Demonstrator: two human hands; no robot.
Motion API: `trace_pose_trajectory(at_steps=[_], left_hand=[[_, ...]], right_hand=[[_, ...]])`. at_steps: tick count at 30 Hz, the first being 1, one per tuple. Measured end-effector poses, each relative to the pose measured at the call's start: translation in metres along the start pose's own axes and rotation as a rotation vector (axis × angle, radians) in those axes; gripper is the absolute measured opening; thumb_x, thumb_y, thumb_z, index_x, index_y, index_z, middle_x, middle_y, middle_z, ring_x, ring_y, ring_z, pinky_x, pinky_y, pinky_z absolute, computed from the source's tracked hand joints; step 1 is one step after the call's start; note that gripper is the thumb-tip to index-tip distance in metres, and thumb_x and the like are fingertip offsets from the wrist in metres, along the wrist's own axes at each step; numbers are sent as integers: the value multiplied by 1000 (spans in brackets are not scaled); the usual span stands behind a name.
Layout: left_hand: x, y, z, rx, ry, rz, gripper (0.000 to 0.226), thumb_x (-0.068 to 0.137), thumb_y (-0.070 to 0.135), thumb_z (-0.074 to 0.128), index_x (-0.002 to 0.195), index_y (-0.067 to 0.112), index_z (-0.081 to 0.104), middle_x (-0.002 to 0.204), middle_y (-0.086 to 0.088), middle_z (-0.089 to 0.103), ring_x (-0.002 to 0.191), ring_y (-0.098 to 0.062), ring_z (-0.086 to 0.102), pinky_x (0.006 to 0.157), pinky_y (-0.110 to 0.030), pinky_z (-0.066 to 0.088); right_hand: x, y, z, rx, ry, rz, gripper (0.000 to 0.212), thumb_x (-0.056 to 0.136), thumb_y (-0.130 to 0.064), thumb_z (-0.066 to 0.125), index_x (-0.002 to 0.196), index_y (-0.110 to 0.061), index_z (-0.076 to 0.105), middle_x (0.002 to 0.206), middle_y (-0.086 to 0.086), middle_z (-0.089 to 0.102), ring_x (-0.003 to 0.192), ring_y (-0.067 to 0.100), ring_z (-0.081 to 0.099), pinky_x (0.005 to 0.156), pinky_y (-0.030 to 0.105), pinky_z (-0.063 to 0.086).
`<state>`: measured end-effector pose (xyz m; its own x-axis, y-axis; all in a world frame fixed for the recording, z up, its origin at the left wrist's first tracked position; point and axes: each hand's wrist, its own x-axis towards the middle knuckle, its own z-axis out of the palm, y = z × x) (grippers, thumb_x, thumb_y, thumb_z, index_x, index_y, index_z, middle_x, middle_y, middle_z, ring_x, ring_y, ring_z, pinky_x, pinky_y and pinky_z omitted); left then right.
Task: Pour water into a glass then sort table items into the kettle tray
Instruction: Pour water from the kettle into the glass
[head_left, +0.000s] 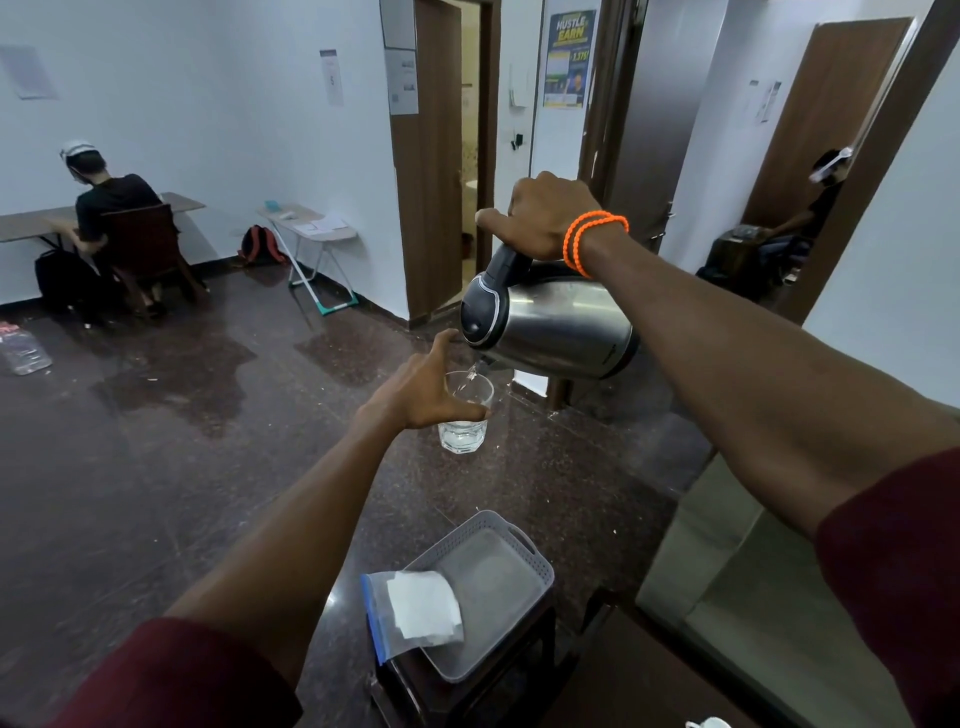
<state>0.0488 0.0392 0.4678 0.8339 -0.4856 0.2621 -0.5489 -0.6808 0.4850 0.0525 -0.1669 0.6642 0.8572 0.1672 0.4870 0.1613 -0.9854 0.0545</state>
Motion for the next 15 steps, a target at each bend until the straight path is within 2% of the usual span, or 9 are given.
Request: trace_pose_trajectory(at_steps=[10, 12, 15], left_hand=[[4, -1, 8, 12, -5, -11, 122, 62, 66, 84, 156, 31, 15, 96, -6, 70, 84, -22, 66, 82, -43, 57], [5, -1, 10, 8, 0, -12, 123, 61, 67, 85, 156, 30, 16, 95, -5, 71, 83, -21, 67, 81, -41, 55], [6, 0, 14, 0, 1, -13, 124, 61, 65, 85, 157, 29, 16, 92, -4, 71, 83, -20, 67, 79, -38, 54]], right_hand=[[-2, 4, 3, -19, -27, -7, 65, 93, -62, 37, 53, -14, 53, 53, 2, 52, 49, 16, 46, 53, 26, 33], [-3, 5, 2, -39, -20, -17, 66, 92, -64, 36, 54, -14, 53, 54, 3, 53, 50, 17, 47, 54, 27, 33], [-2, 7, 1, -59, -12, -23, 67, 90, -66, 34, 54, -13, 54, 56, 5, 54, 51, 19, 48, 60, 33, 44]])
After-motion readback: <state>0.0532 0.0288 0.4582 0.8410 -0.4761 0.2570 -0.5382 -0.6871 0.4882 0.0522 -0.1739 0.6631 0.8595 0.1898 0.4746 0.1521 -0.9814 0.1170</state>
